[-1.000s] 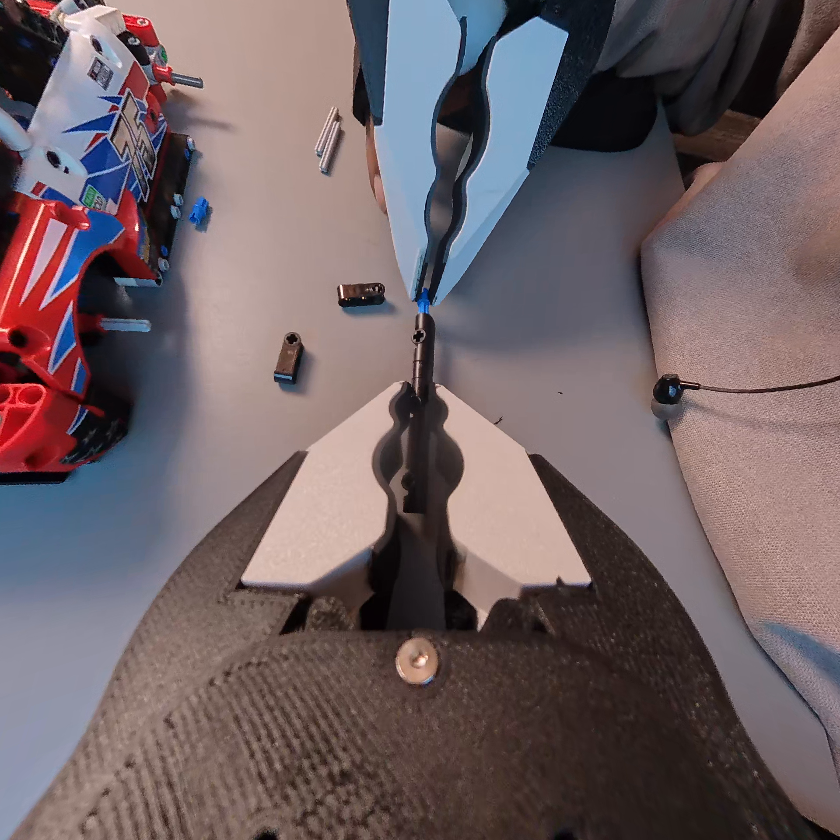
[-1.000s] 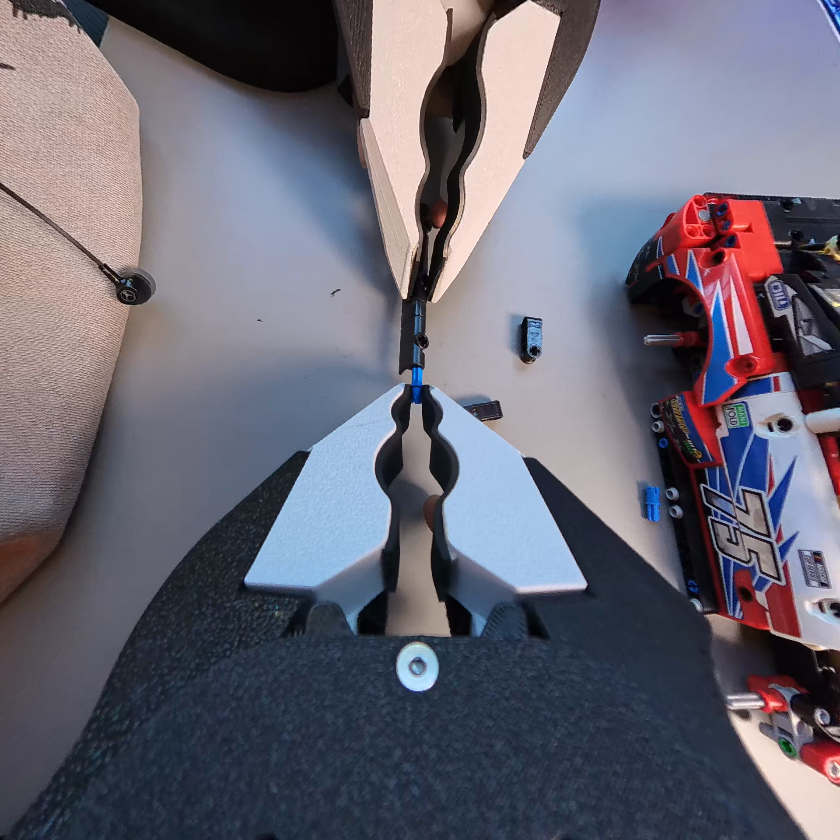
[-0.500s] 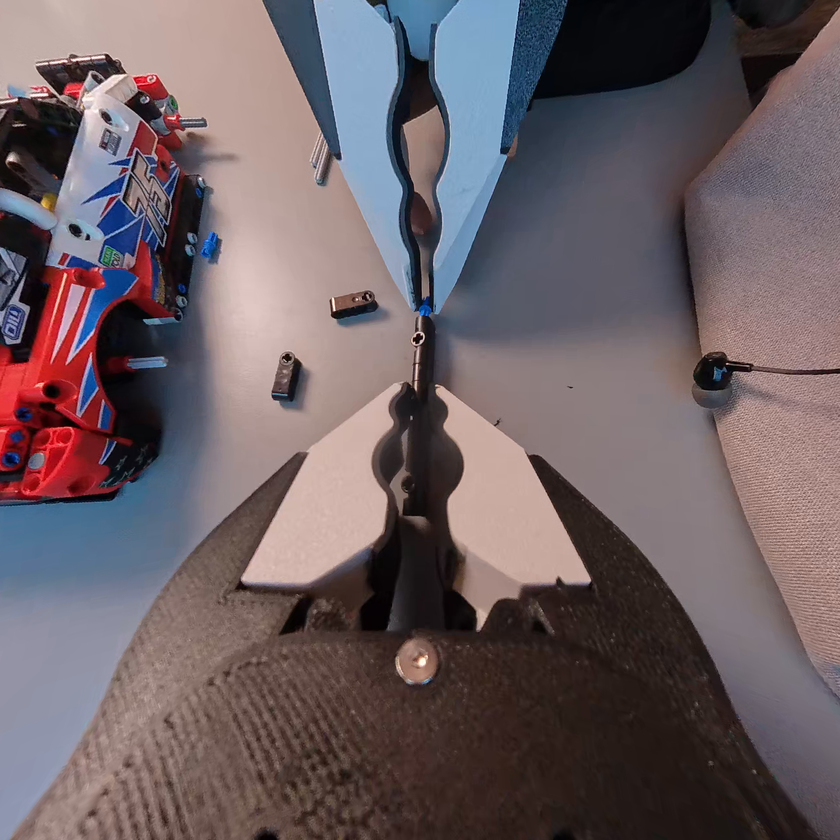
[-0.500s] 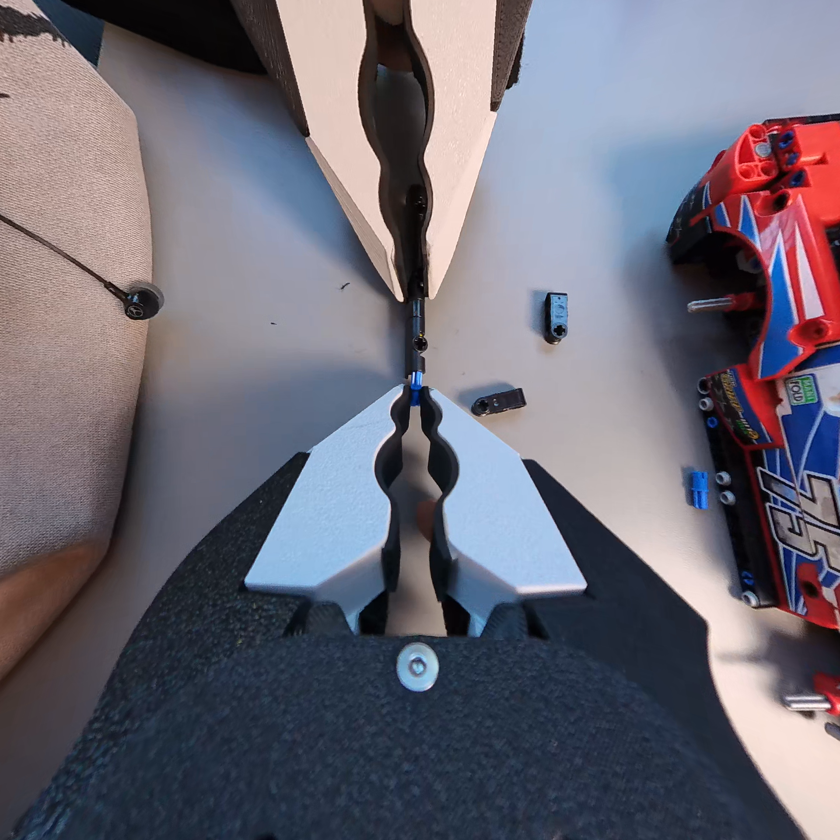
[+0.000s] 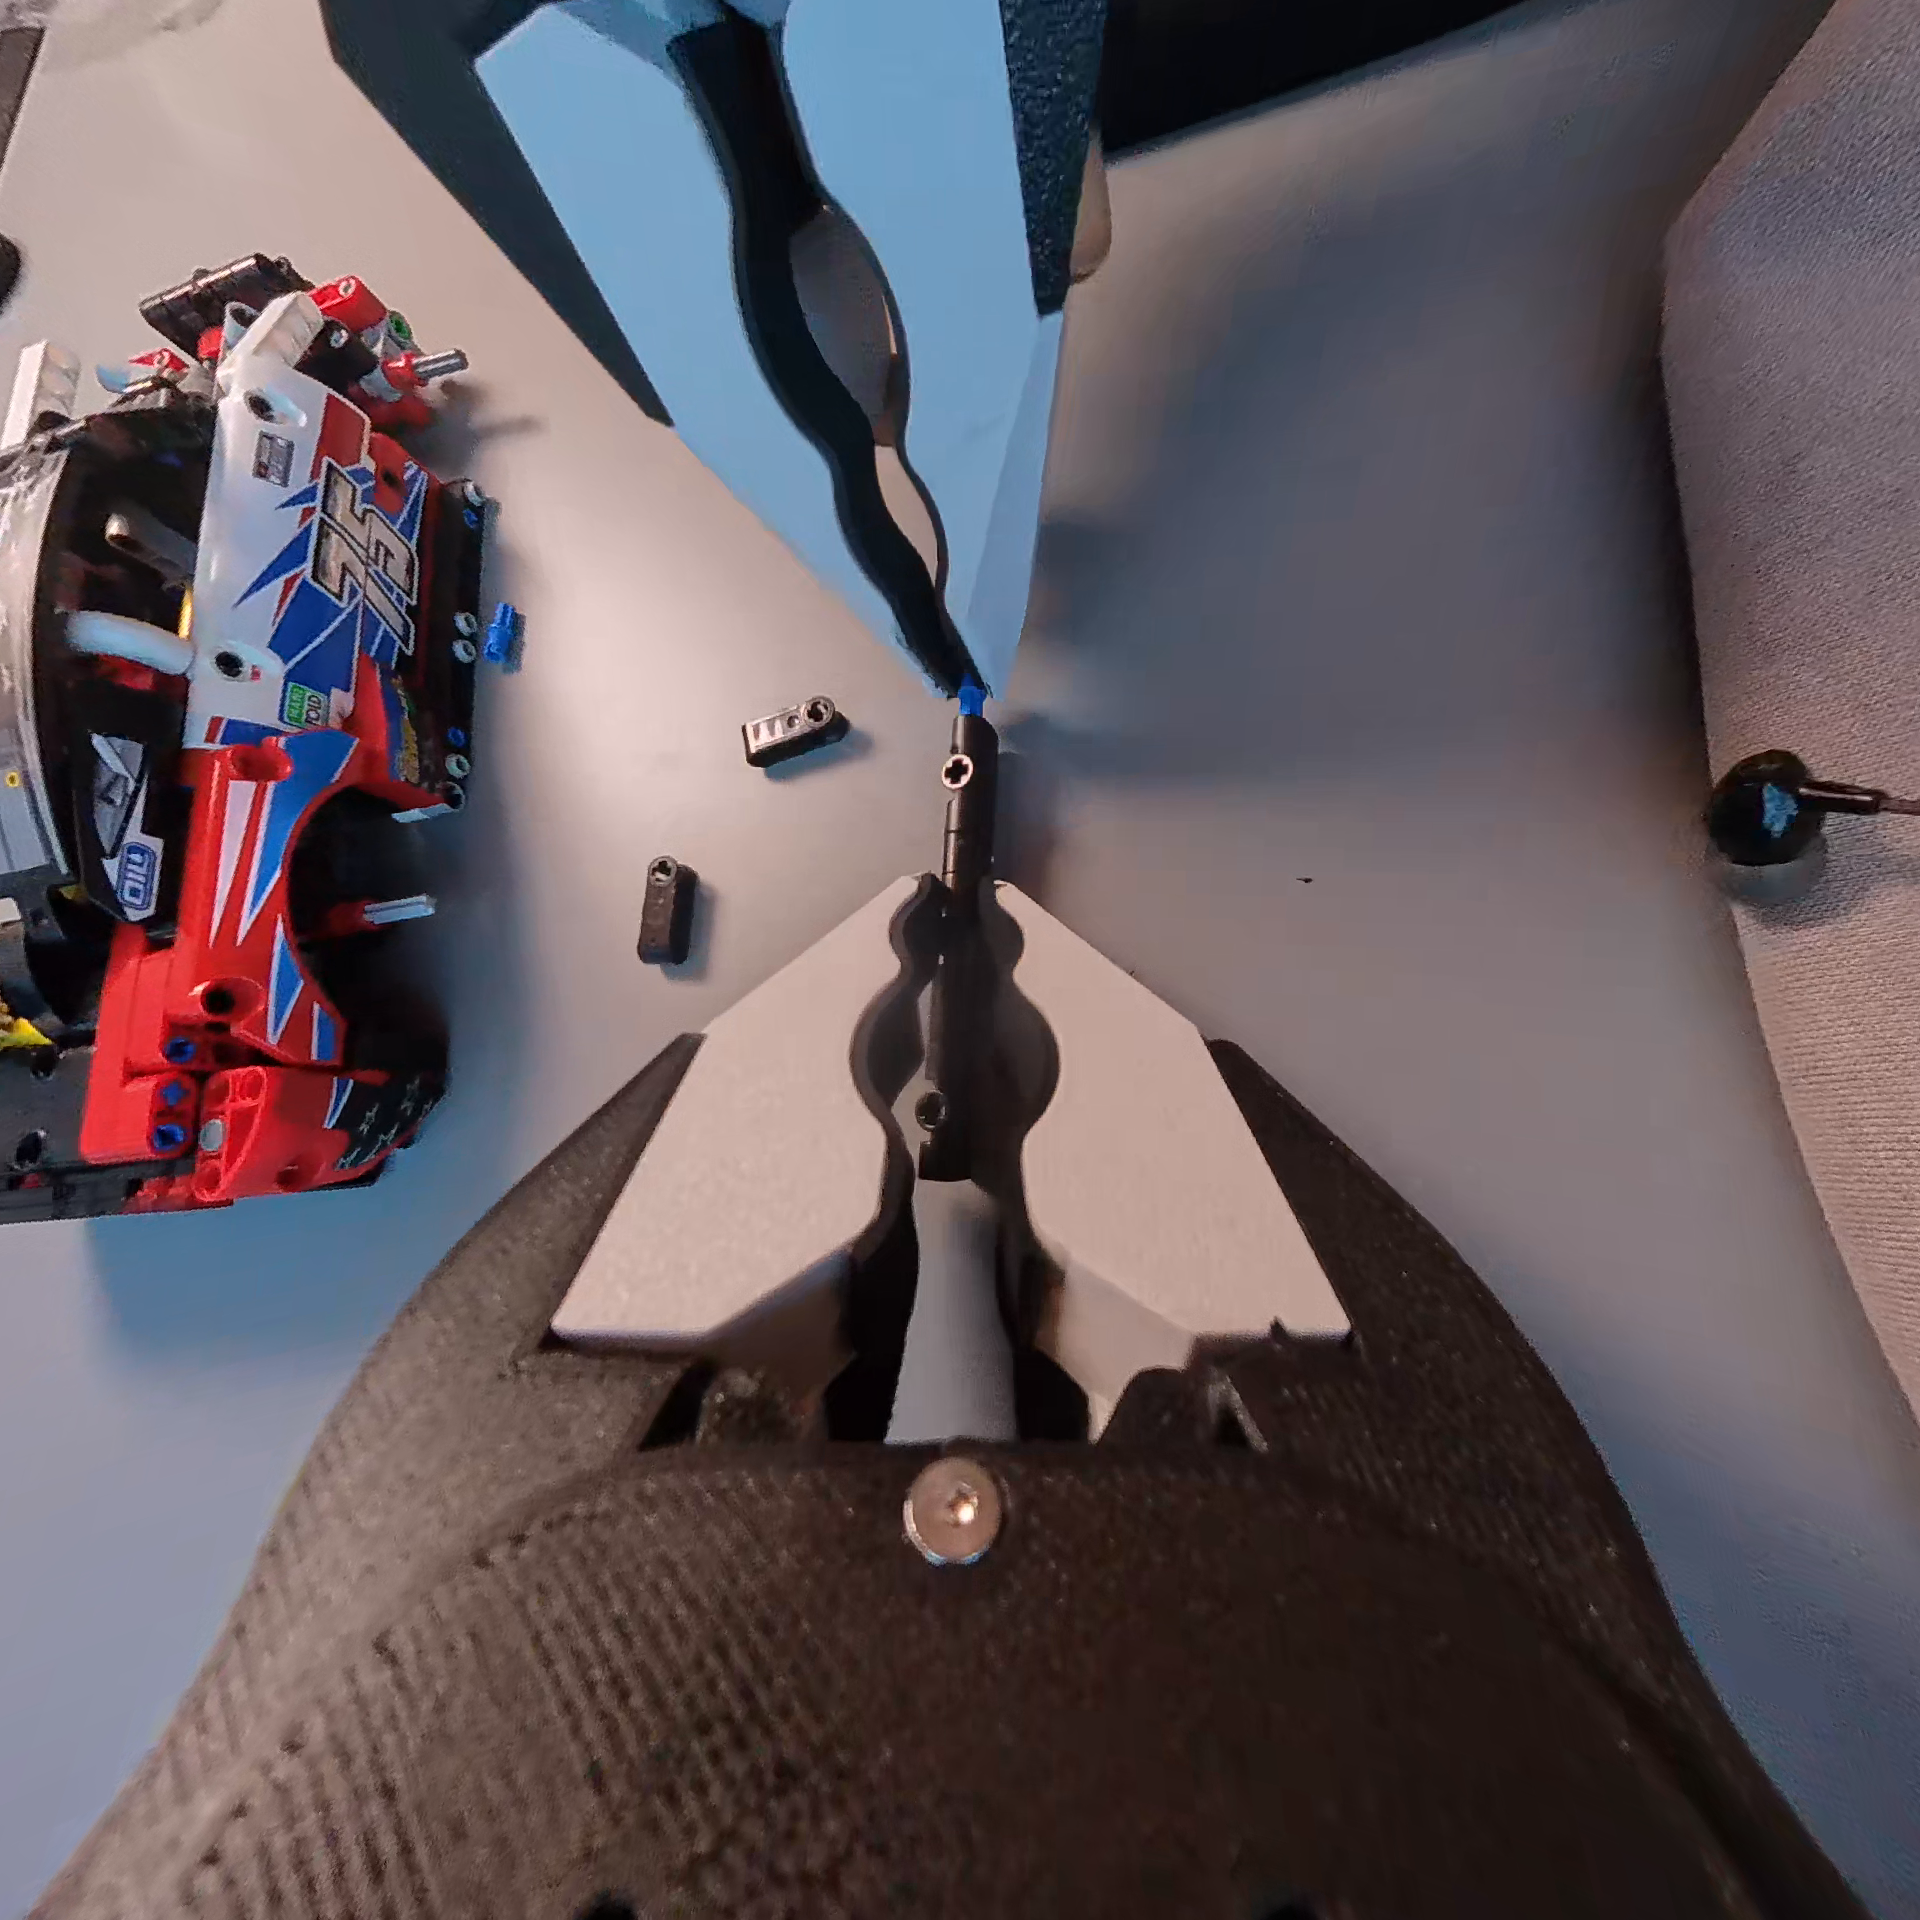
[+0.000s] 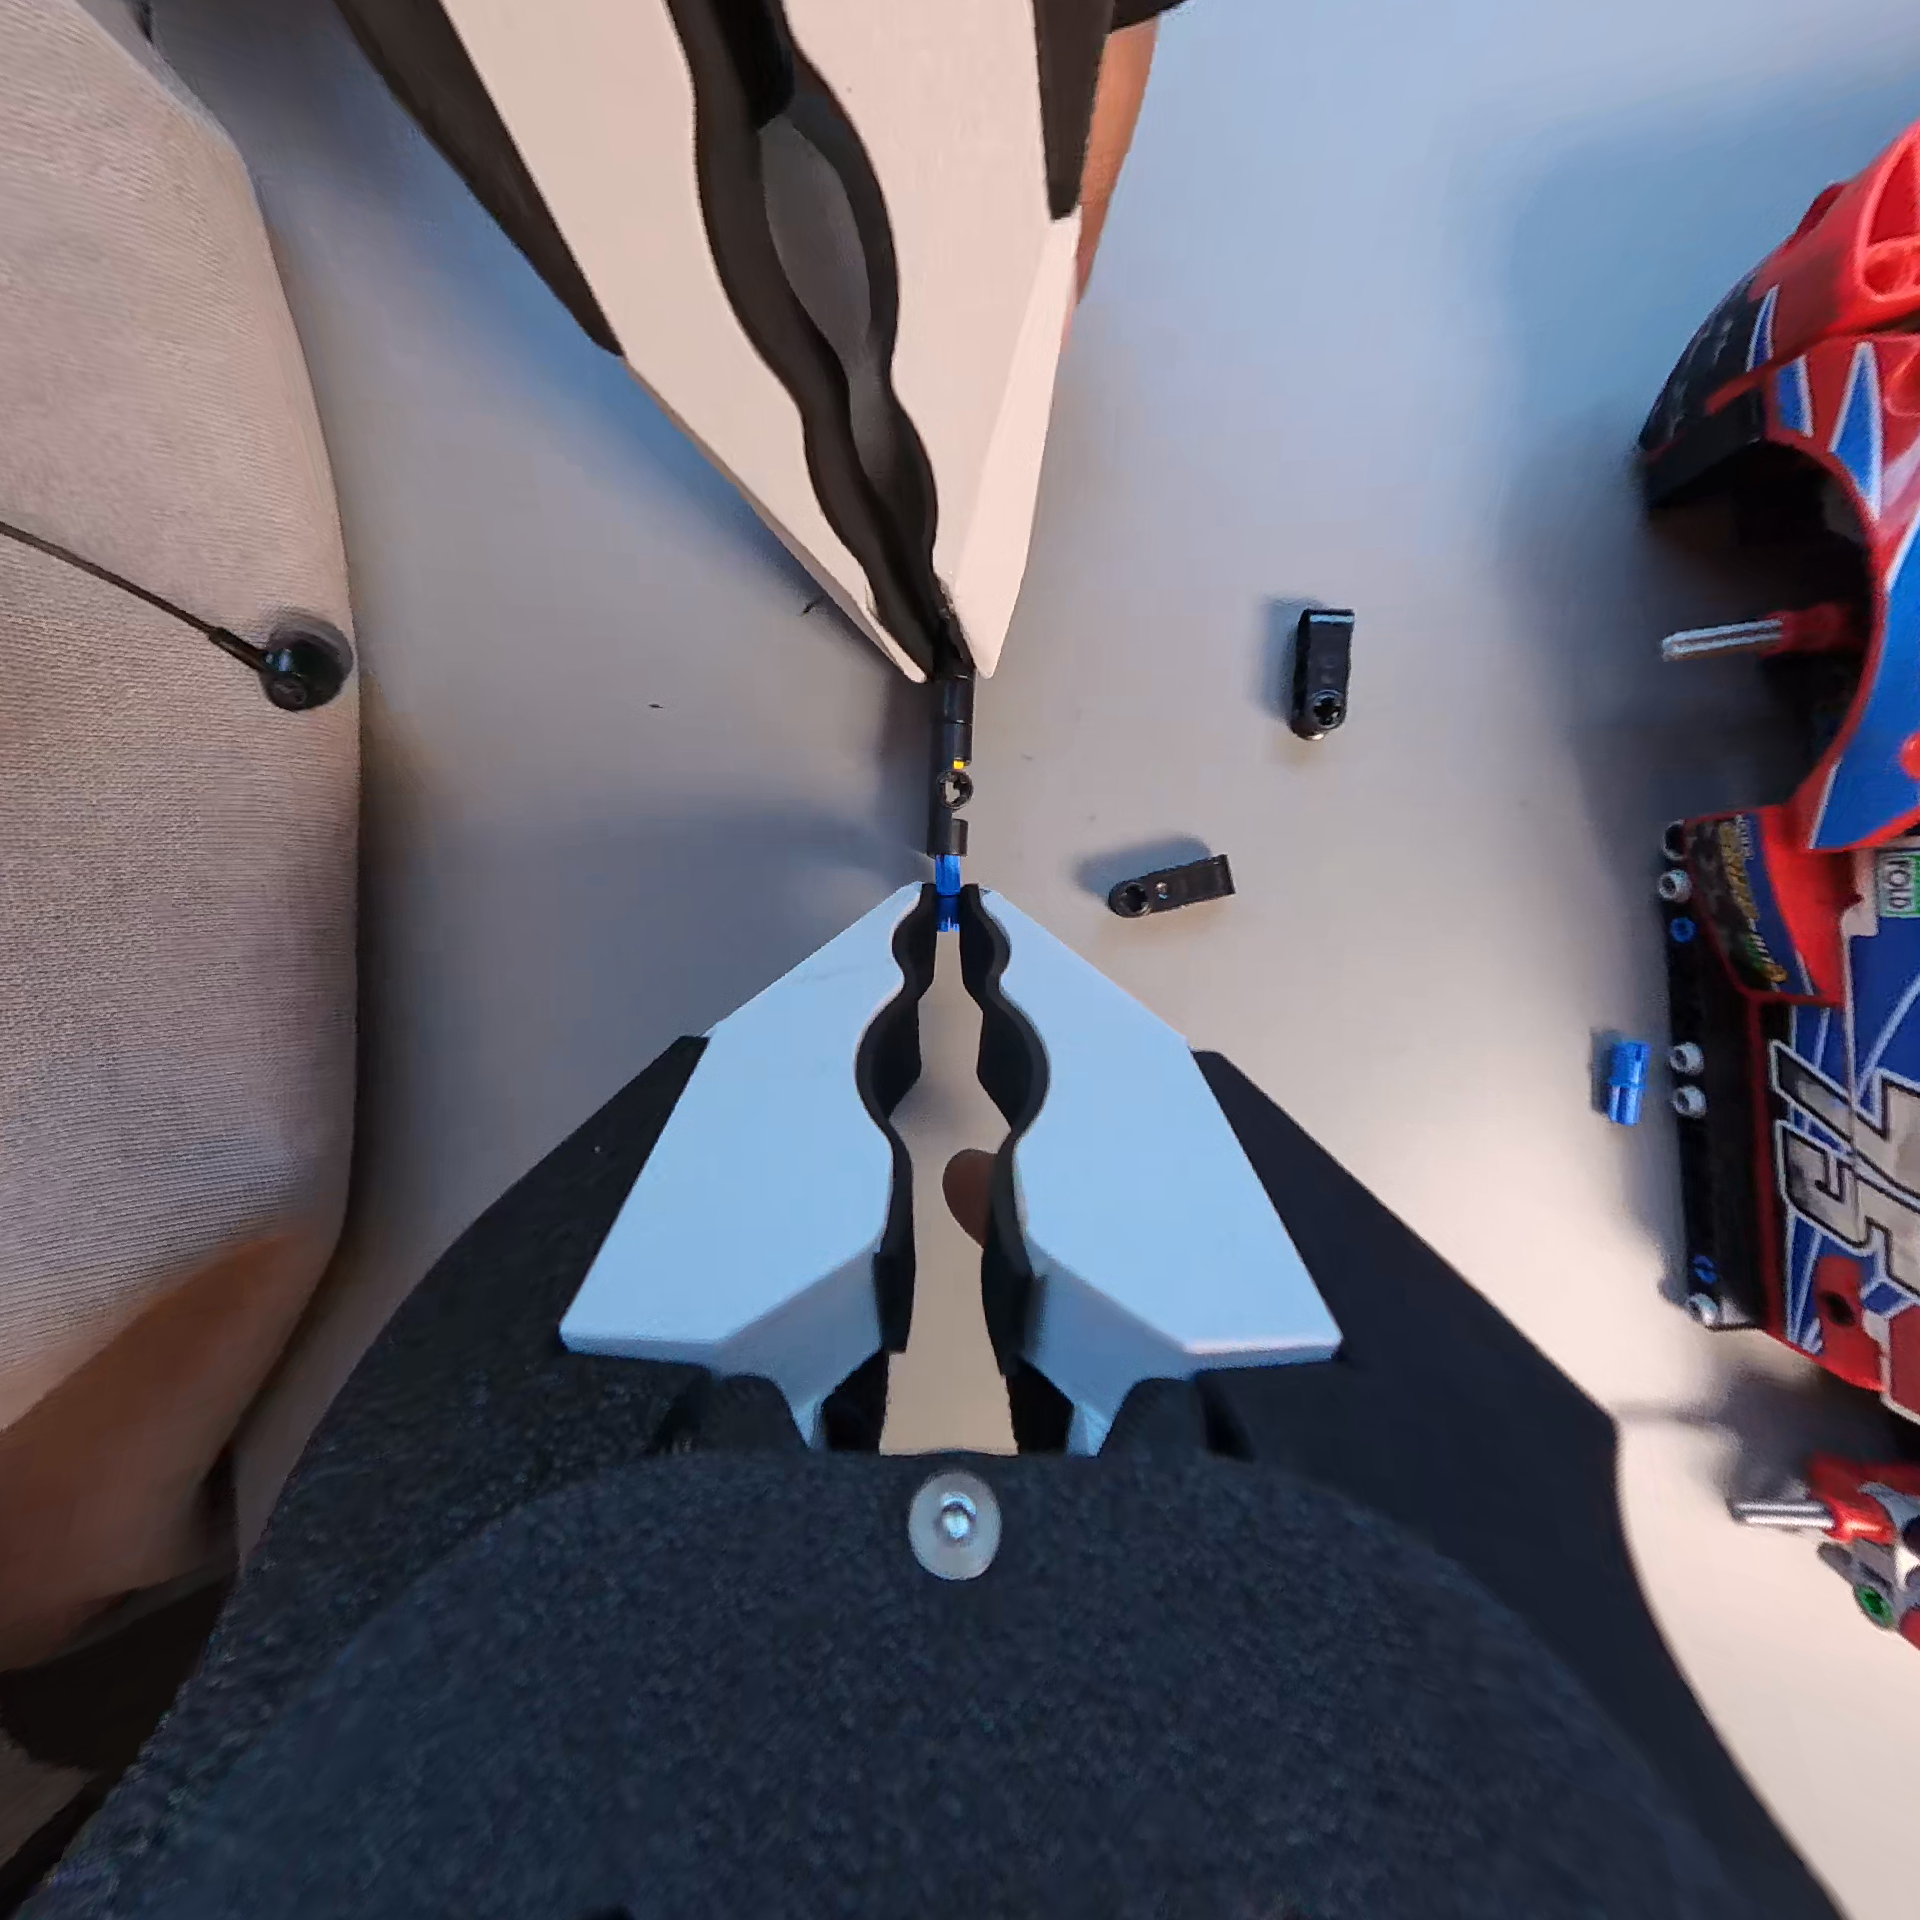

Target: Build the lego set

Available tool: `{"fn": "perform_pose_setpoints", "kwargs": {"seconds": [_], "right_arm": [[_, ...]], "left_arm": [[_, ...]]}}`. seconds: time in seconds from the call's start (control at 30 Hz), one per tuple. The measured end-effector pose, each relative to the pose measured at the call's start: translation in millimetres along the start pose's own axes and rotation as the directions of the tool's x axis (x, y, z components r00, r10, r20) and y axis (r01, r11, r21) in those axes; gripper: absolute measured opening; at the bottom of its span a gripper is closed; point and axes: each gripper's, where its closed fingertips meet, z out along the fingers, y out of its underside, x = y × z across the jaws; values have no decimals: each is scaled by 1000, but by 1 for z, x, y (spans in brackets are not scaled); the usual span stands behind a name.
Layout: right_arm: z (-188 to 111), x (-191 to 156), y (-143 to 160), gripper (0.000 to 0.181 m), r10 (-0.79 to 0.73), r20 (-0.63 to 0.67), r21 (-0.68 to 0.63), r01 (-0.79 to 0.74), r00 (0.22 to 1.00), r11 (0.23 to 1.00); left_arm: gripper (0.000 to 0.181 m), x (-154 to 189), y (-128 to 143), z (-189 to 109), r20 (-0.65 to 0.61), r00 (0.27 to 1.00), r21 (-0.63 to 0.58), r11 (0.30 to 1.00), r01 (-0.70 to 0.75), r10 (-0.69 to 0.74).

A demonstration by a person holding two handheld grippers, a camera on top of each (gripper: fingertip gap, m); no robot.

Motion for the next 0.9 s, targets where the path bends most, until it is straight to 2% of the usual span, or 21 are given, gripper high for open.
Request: {"fn": "perform_pose_setpoints", "kwargs": {"seconds": [0.1,0.33,0.47,0.63,0.9], "right_arm": [[1,0,0,0,56,5,-16,-55,998,998],[3,1,-1,0,75,-30,-6,-75,997,997],[2,0,-1,0,14,-50,-26,-15,999,1000],[2,-6,0,1,-139,-74,-73,134,988,988],[1,-3,1,0,-127,-92,-117,116,988,986]], "left_arm": [[4,1,0,0,7,1000,-7,1000,2,-2],[4,3,0,-2,7,1000,1,1000,-13,13],[4,6,-2,-2,-6,1000,10,1000,-29,29],[3,8,-3,-2,-23,1000,25,1000,-19,19],[3,7,-4,0,-16,1000,17,1000,-18,18]]}}
